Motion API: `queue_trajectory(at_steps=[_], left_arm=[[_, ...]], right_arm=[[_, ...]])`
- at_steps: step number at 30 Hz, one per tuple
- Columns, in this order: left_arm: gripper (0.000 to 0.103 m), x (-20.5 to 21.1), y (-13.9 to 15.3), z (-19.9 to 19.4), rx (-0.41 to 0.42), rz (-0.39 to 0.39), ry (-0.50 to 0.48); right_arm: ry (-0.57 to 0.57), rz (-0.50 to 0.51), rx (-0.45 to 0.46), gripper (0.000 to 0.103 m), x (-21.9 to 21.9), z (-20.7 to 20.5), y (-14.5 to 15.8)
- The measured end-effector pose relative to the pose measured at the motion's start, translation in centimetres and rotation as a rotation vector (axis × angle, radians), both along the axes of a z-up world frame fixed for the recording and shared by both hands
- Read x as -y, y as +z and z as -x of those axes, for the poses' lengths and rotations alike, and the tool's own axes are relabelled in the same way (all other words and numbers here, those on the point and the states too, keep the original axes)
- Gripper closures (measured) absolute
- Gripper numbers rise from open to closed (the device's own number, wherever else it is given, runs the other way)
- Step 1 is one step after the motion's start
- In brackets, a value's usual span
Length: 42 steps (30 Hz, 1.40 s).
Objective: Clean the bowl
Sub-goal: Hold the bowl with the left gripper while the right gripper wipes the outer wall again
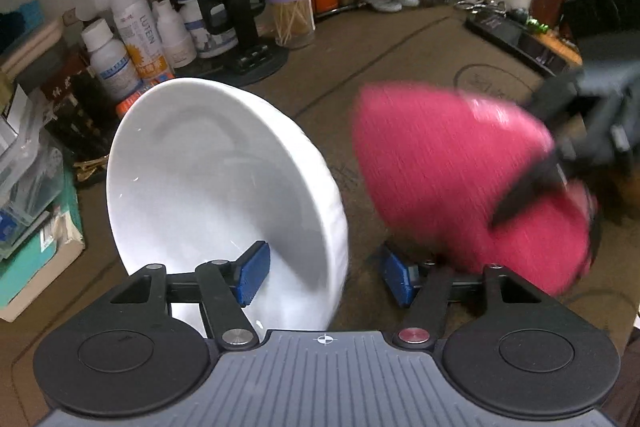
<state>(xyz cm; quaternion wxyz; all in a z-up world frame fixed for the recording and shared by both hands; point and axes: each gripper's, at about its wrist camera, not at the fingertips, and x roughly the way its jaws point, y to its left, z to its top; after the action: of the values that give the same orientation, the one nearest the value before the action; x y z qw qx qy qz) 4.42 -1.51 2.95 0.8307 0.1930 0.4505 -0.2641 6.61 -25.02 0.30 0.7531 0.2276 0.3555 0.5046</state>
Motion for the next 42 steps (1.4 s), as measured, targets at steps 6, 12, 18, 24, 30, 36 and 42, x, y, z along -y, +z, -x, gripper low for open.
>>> queue_trajectory(at_steps=[6, 12, 18, 24, 30, 36, 42], left_arm=[[0.04, 1.2, -0.3, 0.9, -0.002, -0.062, -0.022], [0.041, 2.1, -0.2, 1.6, 0.006, -0.096, -0.044], [0.04, 2.4, 0.0, 1.9, 0.014, -0.122, -0.054], [0.039, 3.2, 0.0, 2.2, 0.027, -0.164, -0.072], [0.039, 4.3, -0.4, 2.3, 0.05, -0.219, -0.116], [0.039, 5.9, -0.7, 2.8, 0.094, -0.317, -0.203], [0.037, 7.5, -0.9, 3.2, 0.122, -0.424, -0.262]], right_arm=[[-0.117, -0.079, 0.034, 0.083, -1.2, -5.2, 1.9], [-0.117, -0.034, 0.044, 0.083, -3.0, -7.3, 2.0], [-0.031, 0.023, 0.02, 0.083, -2.2, -4.3, 0.6], [0.062, 0.072, -0.001, 0.082, 0.0, 0.3, -0.6], [0.126, 0.103, 0.076, 0.082, 0.6, 1.9, 1.0], [0.09, 0.084, 0.146, 0.082, 0.4, 0.1, 3.0], [0.039, 0.083, 0.198, 0.081, 1.1, -0.4, 4.5]])
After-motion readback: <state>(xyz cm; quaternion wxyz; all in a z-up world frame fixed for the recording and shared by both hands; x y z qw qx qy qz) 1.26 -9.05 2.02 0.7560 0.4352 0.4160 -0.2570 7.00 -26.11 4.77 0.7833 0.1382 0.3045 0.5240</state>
